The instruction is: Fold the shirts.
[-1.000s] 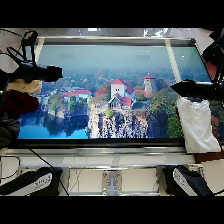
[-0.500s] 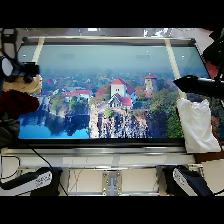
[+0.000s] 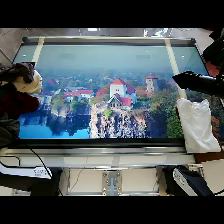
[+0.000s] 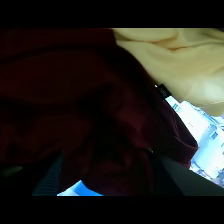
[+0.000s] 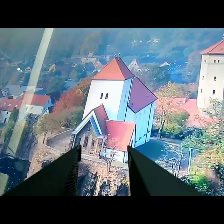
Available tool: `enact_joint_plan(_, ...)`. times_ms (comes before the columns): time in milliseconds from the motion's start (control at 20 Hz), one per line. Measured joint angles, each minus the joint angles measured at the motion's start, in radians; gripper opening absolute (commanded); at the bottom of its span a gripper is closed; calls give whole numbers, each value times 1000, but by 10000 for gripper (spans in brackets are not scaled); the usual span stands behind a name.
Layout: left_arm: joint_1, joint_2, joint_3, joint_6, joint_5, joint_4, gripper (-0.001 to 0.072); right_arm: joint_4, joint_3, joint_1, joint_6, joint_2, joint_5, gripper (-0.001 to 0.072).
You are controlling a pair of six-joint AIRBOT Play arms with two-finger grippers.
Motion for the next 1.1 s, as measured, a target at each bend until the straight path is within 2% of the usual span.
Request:
enact_joint_plan(150, 63, -76, 0, -29, 43, -155, 620, 31, 0, 0, 1, 0, -19, 346)
enact_joint_plan(350, 103, -142, 0, -45, 172, -319, 615, 71, 0, 0, 3, 0, -32, 345)
enact_joint_plan(400, 107, -156, 0, -50, 203, -341, 569, 77, 0, 0, 3, 0, -34, 344)
enact_joint_plan(450, 110, -168, 0, -51, 227, -357, 462, 86, 0, 0, 3, 0, -35, 344)
enact_joint_plan(500, 112, -181, 0, -56, 245, -369, 258, 90, 0, 0, 3, 0, -38, 344)
enact_joint_plan(550, 114, -190, 0, -58, 261, -378, 19, 96, 0, 0, 3, 0, -48, 344)
enact_joint_plan(850, 116, -162, 0, -61, 257, -484, 12, 124, 0, 0, 3, 0, -97, 343)
enact_joint_plan(950, 110, -100, 0, -26, 217, -581, 11, 132, 5, 0, 3, 1, -103, 343)
enact_joint_plan(1100, 69, 35, 0, 83, 143, -783, 11, 137, 31, 0, 3, 2, -103, 343)
